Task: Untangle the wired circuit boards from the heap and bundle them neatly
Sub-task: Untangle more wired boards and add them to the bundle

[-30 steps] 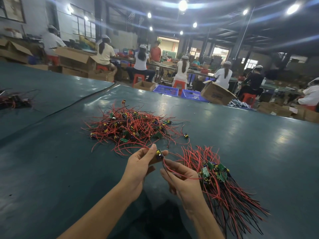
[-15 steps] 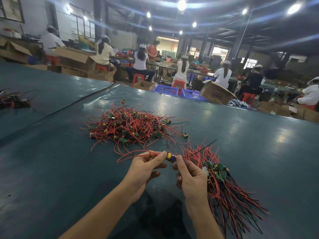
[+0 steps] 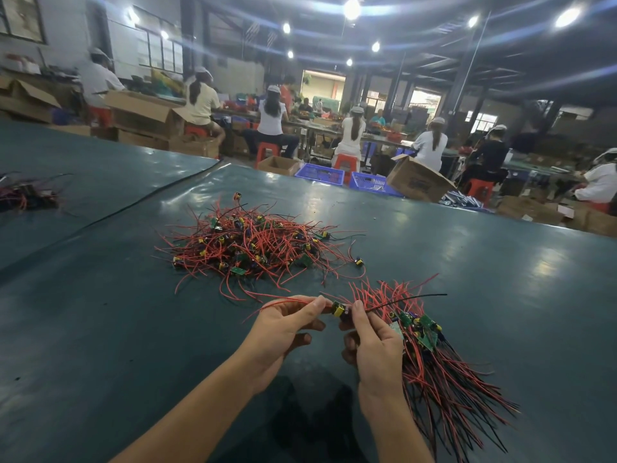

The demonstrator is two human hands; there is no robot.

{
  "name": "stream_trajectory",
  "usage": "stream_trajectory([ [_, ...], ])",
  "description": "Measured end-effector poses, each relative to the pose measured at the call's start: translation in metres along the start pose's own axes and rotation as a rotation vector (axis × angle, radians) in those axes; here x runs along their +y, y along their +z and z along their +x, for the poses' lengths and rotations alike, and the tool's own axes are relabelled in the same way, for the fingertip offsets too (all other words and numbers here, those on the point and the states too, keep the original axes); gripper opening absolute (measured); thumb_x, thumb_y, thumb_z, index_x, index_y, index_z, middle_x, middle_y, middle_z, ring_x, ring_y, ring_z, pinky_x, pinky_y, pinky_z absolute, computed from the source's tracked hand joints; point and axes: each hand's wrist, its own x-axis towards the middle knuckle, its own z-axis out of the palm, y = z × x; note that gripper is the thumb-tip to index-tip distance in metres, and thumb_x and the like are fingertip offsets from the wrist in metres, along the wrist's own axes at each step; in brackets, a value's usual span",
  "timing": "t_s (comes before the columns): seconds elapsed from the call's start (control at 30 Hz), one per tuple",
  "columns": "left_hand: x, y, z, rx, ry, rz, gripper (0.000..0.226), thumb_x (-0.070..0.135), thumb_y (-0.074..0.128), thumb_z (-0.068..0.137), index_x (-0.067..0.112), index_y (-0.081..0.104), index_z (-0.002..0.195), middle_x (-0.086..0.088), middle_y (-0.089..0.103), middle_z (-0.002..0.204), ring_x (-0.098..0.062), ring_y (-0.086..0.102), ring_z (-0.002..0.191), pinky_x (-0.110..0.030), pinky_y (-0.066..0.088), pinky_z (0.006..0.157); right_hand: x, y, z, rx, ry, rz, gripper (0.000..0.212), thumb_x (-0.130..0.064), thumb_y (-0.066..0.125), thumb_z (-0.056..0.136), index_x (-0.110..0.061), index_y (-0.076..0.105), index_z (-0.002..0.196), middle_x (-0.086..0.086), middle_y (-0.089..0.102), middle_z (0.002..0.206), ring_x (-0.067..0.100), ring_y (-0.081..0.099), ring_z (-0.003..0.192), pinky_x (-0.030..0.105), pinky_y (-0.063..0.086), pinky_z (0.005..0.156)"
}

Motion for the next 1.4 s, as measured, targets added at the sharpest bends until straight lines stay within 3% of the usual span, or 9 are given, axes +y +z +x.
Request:
stream_trajectory([
  [0.17, 0.008, -0.003, 0.002, 0.051, 0.032, 0.011, 0.026, 0.043, 0.065, 0.073, 0.022, 0.080, 0.078, 0.005, 0.076, 0.089, -0.002, 0.063, 0.066, -0.017, 0.045, 0.062, -0.006, -0.006, 0.003, 0.103, -0.011, 0.062, 0.035, -0.023, 0.061, 0.095, -0.022, 0.077, 0.064, -0.005, 0.057, 0.051, 0.006, 0.039, 0.039, 0.018, 0.031, 0.036],
  [0.33, 0.007, -0.002, 0.001, 0.024, -0.031, 0.042, 0.034, 0.049, 0.066, 0.069, 0.020, 0.079, 0.082, 0.001, 0.076, 0.094, -0.005, 0.064, 0.064, -0.019, 0.046, 0.059, -0.005, -0.008, 0.006, 0.131, -0.018, 0.081, 0.038, -0.021, 0.060, 0.096, -0.022, 0.076, 0.062, -0.005, 0.058, 0.053, 0.004, 0.037, 0.038, 0.018, 0.029, 0.034],
  [0.5, 0.003, 0.002, -0.003, 0.005, 0.055, 0.194, 0.028, 0.052, 0.068, 0.070, 0.026, 0.078, 0.077, 0.000, 0.076, 0.085, -0.005, 0.063, 0.065, -0.018, 0.048, 0.057, -0.001, -0.007, 0.006, 0.129, -0.065, 0.027, 0.035, -0.024, 0.060, 0.095, -0.024, 0.078, 0.065, -0.007, 0.058, 0.054, 0.004, 0.041, 0.042, 0.017, 0.033, 0.039],
  [0.63, 0.001, 0.002, -0.003, 0.014, 0.088, 0.221, 0.022, 0.046, 0.068, 0.076, 0.026, 0.078, 0.073, 0.000, 0.075, 0.079, -0.005, 0.062, 0.063, -0.016, 0.048, 0.057, 0.001, -0.001, 0.000, 0.030, -0.085, -0.013, 0.033, -0.030, 0.064, 0.090, -0.017, 0.073, 0.060, -0.003, 0.058, 0.053, 0.007, 0.046, 0.045, 0.018, 0.038, 0.042],
  [0.73, 0.003, -0.001, -0.002, 0.025, 0.094, 0.229, 0.023, 0.046, 0.070, 0.077, 0.024, 0.076, 0.074, -0.001, 0.074, 0.079, -0.007, 0.063, 0.066, -0.019, 0.049, 0.061, 0.001, 0.005, -0.006, -0.063, -0.135, -0.100, 0.024, -0.031, 0.069, 0.084, -0.017, 0.075, 0.065, 0.005, 0.062, 0.058, 0.015, 0.052, 0.056, 0.030, 0.047, 0.055],
  [0.87, 0.003, -0.001, -0.001, 0.025, 0.083, 0.269, 0.020, 0.042, 0.068, 0.084, 0.029, 0.075, 0.071, 0.000, 0.074, 0.079, -0.009, 0.064, 0.069, -0.024, 0.049, 0.066, -0.001, 0.005, -0.006, -0.041, -0.117, -0.106, 0.024, -0.027, 0.068, 0.087, -0.016, 0.076, 0.068, 0.022, 0.068, 0.071, 0.026, 0.059, 0.067, 0.049, 0.053, 0.070],
  [1.03, 0.001, 0.002, -0.003, -0.013, 0.073, 0.264, 0.023, 0.034, 0.068, 0.086, 0.023, 0.072, 0.066, 0.000, 0.073, 0.075, -0.009, 0.061, 0.064, -0.020, 0.046, 0.060, -0.002, 0.007, -0.008, -0.078, -0.051, -0.051, 0.021, -0.027, 0.070, 0.081, -0.014, 0.077, 0.067, 0.010, 0.074, 0.072, 0.018, 0.071, 0.065, 0.026, 0.057, 0.064],
  [1.3, 0.001, 0.003, -0.003, 0.059, 0.053, 0.320, 0.036, 0.043, 0.056, 0.093, 0.018, 0.077, 0.078, -0.003, 0.076, 0.080, -0.010, 0.068, 0.067, -0.018, 0.049, 0.059, 0.001, 0.005, -0.005, -0.014, -0.072, -0.090, 0.017, -0.021, 0.071, 0.086, -0.016, 0.078, 0.071, 0.009, 0.076, 0.077, 0.020, 0.072, 0.075, 0.039, 0.057, 0.079],
  [1.4, 0.001, 0.002, -0.004, 0.044, 0.082, 0.363, 0.034, 0.043, 0.056, 0.093, 0.023, 0.076, 0.074, 0.000, 0.075, 0.078, -0.009, 0.068, 0.068, -0.017, 0.049, 0.059, 0.001, 0.004, -0.005, -0.023, -0.068, -0.076, 0.016, -0.024, 0.072, 0.084, -0.020, 0.078, 0.070, 0.005, 0.075, 0.074, 0.017, 0.071, 0.070, 0.035, 0.057, 0.073],
])
